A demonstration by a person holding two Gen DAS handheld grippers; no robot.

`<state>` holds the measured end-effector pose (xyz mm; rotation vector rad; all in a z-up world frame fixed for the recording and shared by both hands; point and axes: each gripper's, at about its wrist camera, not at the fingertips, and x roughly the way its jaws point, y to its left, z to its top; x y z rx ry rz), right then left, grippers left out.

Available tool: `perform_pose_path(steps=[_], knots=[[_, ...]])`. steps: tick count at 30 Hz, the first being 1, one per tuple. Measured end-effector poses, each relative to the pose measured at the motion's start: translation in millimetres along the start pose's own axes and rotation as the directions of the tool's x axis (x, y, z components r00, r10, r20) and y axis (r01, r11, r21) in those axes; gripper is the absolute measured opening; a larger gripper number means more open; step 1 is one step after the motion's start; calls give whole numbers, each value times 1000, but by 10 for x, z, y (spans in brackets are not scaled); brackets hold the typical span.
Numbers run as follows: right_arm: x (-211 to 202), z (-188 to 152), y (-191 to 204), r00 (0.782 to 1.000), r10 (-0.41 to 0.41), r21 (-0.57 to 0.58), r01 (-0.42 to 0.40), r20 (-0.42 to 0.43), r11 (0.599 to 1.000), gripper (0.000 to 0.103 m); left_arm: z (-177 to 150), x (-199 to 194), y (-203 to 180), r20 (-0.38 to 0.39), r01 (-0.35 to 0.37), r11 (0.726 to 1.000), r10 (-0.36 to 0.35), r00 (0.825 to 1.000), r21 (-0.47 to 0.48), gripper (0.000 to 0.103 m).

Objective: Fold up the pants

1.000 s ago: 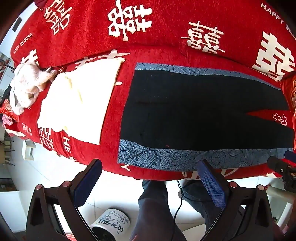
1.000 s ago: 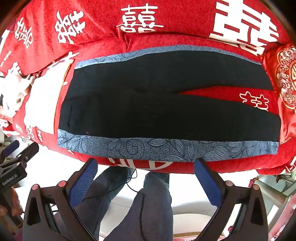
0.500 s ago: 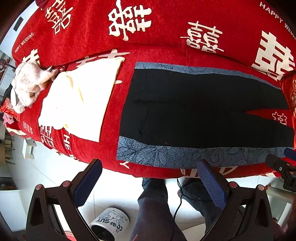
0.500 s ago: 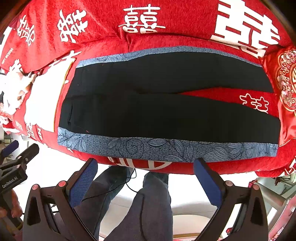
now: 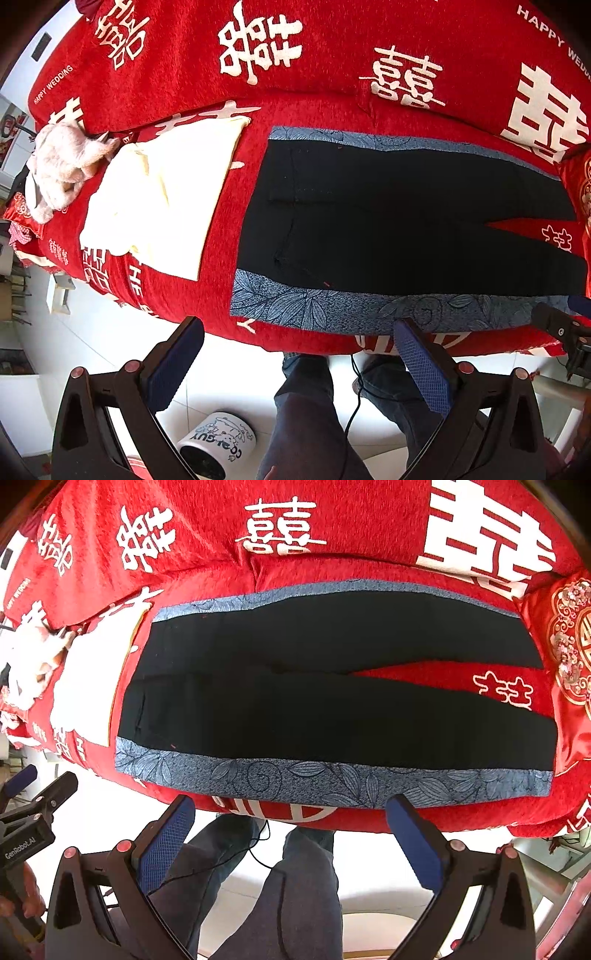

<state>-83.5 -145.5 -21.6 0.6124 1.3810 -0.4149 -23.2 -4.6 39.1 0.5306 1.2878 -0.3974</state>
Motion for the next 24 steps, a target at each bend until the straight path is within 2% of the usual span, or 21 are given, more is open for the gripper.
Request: perform_pose_path(steps=[24], knots=[[-40,14,-73,1000,10,-15,-10,13,1000,103,-45,-63,-48,7,-11,1000,12,1000,-14,103]])
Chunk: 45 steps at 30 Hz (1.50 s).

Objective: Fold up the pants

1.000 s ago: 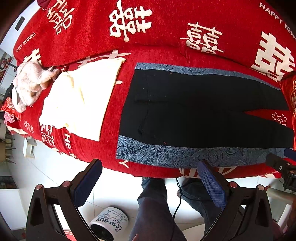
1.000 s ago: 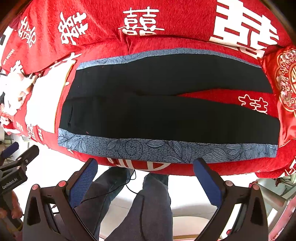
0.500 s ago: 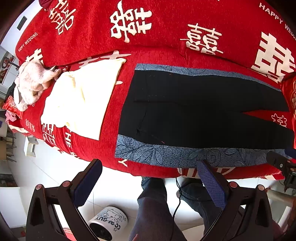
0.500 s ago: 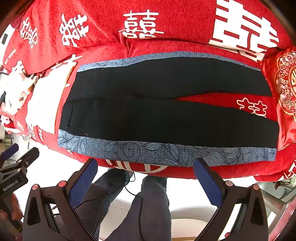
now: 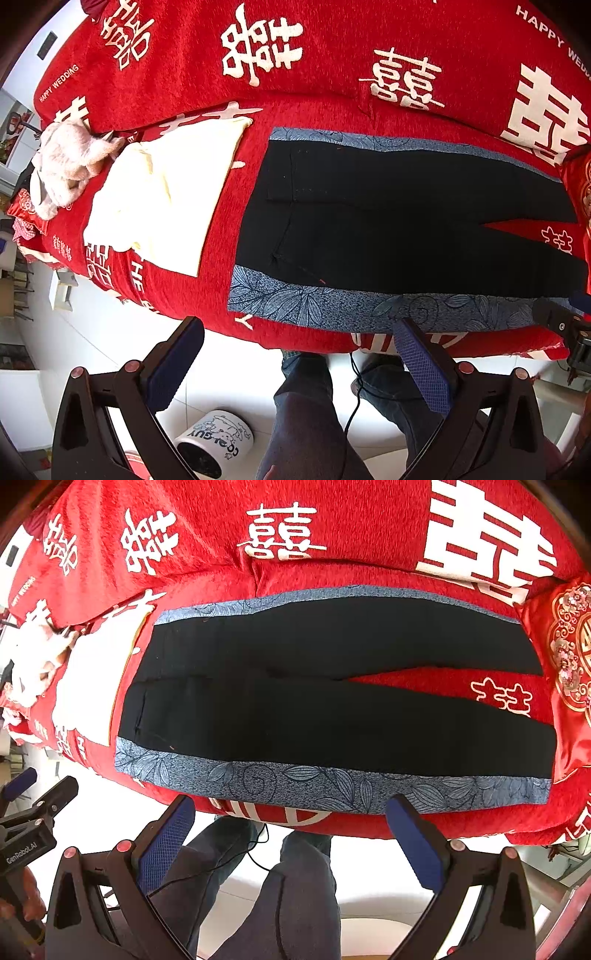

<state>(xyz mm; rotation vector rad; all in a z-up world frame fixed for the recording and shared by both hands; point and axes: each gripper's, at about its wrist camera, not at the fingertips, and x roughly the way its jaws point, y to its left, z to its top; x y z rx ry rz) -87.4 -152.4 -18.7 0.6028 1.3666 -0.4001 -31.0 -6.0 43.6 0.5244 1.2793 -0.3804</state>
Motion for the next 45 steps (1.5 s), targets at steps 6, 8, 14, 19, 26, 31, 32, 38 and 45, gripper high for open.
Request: perform_pose_path(steps=[6,8,14,19,26,31,32,38,45], knots=[[3,-6,3,1000,2,-6,-2,0,1000,103,-36,-21,-31,4,-6,1000,6,1000,-3,103],[3,-3,4,1000,4,-9,-4,0,1000,103,-35,-21,-32,3,-6,1000,6,1000,-3,103],[5,-2,-7,1000,5,-13,-5,0,1000,103,-101,-45,-60,-9,-1,1000,1,1000,-9,103],[9,-7,8,1000,4,-15,-4,-5,1000,103,-100,-56,-43,-12,7,1000,-7,1000,-15,103],[13,-10,37,1000,5,6,-5,1,1000,103,-73,64,81,-26,37,999,-37,999,-19,103],[67,-50,10,994,110,83,-112,26,990,103,-115,294,225,-66,82,996,-84,994,-40,103],[81,-66,4,990,137,101,-139,26,985,103,-132,341,278,-66,87,995,-90,994,-52,103],[450,-222,123,937,348,182,-345,16,921,103,-236,851,567,-130,149,983,-162,978,-108,103],[1382,-516,491,878,470,266,-433,-92,861,103,-353,1500,860,-121,290,923,-327,937,-251,103]])
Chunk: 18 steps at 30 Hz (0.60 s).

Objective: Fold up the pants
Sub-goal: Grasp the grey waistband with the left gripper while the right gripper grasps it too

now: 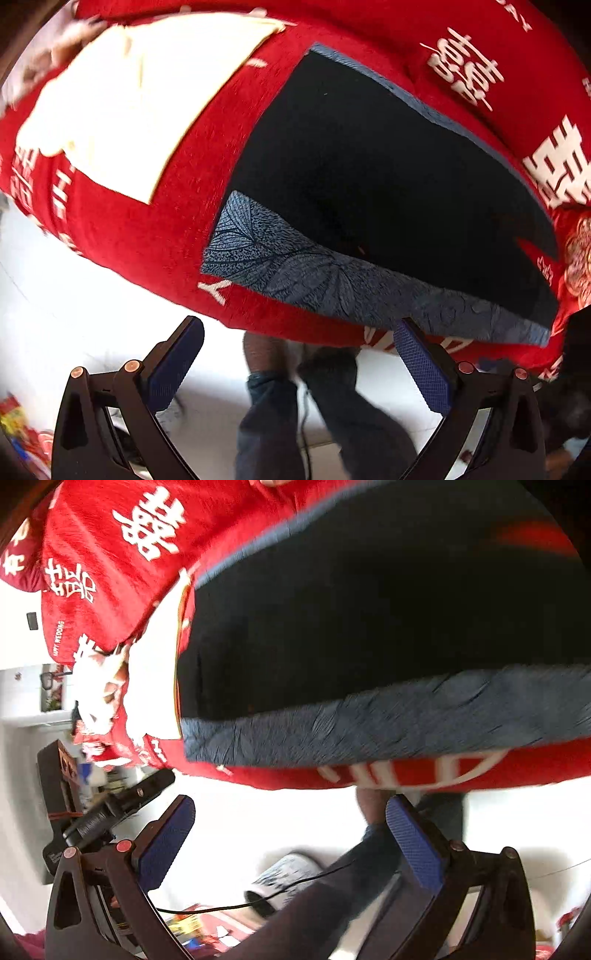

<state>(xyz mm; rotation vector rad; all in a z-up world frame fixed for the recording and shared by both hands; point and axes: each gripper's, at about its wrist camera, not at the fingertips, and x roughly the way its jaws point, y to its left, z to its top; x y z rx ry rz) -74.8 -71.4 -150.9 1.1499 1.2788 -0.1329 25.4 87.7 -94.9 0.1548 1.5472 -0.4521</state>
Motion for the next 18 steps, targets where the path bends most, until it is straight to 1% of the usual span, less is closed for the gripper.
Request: perform_pose_path(steps=[2,4,8,10,11,12,13,14,15,17,18], knots=[[304,-42,-51,999,51,20,-51,-19,999,103,-23,128,89,13,43,999,-43,999,-13,103],[505,-71,-104,998,69,22,-69,-11,997,103,-20,222,148,20,72,997,-71,997,-17,103],[794,-49,-189,986,160,58,-163,46,985,102,-17,416,275,37,152,988,-150,988,-36,103],[890,-21,-227,979,193,74,-198,71,977,97,13,487,312,43,201,979,-199,979,-47,103],[926,-1,-229,975,207,84,-213,81,973,88,24,519,322,46,218,974,-216,975,-52,103],[980,14,-252,972,219,103,-228,87,968,70,33,538,328,49,229,972,-227,973,-56,103],[1008,32,-268,970,229,117,-238,83,964,59,40,563,329,50,239,969,-236,970,-62,103],[1072,46,-301,962,262,149,-270,74,951,32,39,598,324,43,254,965,-251,967,-70,103],[1077,64,-309,955,286,163,-294,75,942,17,30,631,324,35,267,960,-265,964,-79,103],[963,81,-246,937,336,146,-348,100,926,15,25,682,292,13,321,941,-322,947,-110,103],[854,85,-148,926,360,104,-371,113,923,14,26,703,278,6,358,924,-360,933,-133,103]])
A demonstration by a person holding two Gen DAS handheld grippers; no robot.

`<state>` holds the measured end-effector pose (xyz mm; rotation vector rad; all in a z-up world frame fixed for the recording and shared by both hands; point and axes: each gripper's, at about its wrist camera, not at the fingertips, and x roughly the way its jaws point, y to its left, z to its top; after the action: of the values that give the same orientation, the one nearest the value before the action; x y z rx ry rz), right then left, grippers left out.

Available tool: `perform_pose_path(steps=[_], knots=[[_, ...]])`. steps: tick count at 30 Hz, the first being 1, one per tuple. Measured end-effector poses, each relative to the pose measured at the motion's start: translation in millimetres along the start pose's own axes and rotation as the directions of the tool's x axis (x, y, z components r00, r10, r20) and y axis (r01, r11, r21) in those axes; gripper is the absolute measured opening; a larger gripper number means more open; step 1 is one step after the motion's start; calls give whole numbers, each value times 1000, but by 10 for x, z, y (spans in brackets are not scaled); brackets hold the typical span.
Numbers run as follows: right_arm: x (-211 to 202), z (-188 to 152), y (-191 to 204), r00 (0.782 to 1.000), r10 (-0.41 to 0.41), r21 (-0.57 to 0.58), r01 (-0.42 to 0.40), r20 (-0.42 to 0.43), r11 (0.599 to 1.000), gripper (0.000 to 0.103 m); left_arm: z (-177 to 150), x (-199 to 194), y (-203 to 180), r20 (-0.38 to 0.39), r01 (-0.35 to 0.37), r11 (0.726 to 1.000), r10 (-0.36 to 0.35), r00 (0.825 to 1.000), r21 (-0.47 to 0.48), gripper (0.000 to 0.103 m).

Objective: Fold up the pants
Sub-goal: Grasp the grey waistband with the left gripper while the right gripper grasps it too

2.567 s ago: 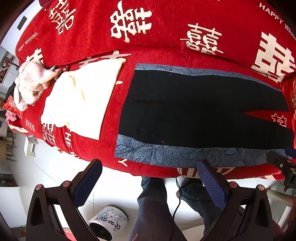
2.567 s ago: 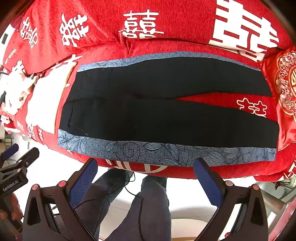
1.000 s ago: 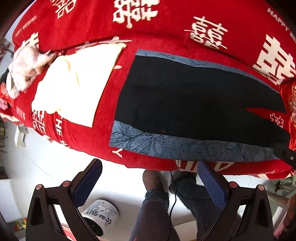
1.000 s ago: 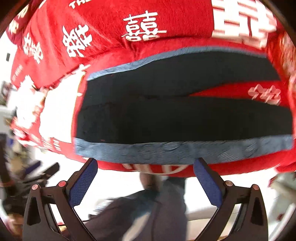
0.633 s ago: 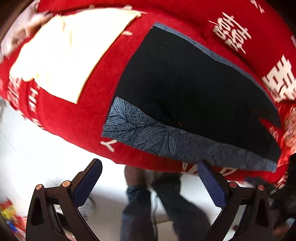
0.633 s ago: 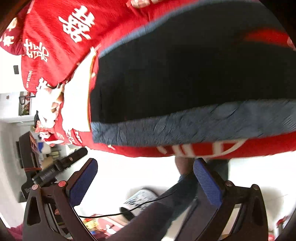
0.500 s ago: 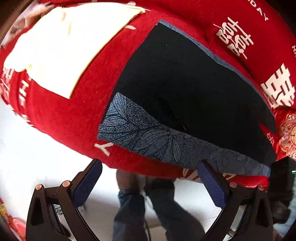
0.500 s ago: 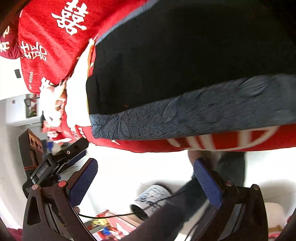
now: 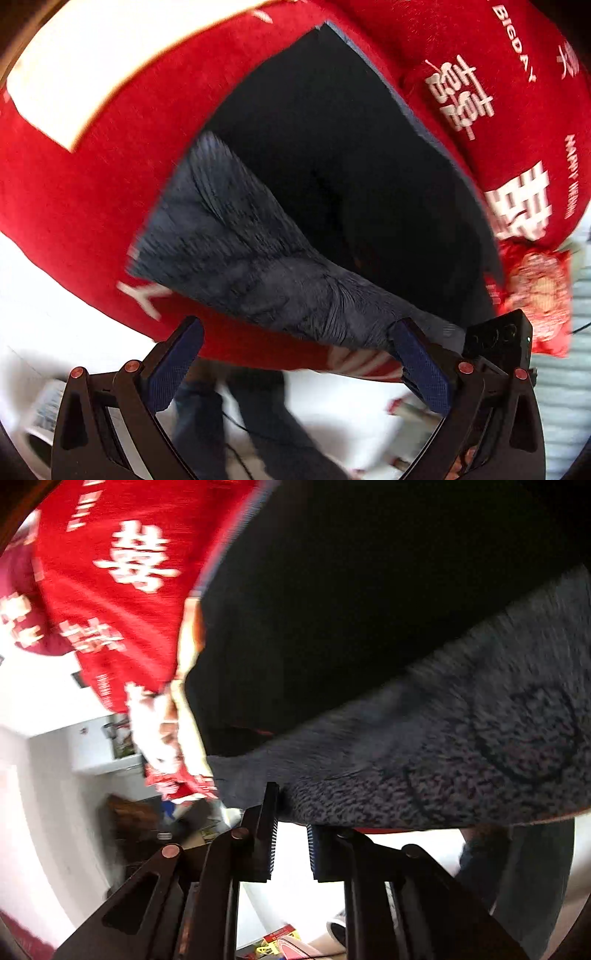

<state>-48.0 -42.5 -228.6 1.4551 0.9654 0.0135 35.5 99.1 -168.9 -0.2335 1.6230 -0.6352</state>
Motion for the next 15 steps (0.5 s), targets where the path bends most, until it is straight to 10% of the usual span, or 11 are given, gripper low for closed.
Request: perform_pose_path(steps=[5,8,12,15], knots=[[-121,-51,349,998,27,-126,-33,-50,991,13,198,110,-8,45,96,988,-92,995,-121,101],[-175,-75,323,998,-20,-132,12,-64,991,16,321,242,-55,33,61,992,-58,998,-109,71],[-558,-73,-52,996,-70,-31,72,46,997,55,276,316,-76,17,21,999,-20,1000,-46,71],[-869,-124,-374,988,-97,49,92,117,995,56,242,314,-81,-8,7,999,-7,1000,-35,71]])
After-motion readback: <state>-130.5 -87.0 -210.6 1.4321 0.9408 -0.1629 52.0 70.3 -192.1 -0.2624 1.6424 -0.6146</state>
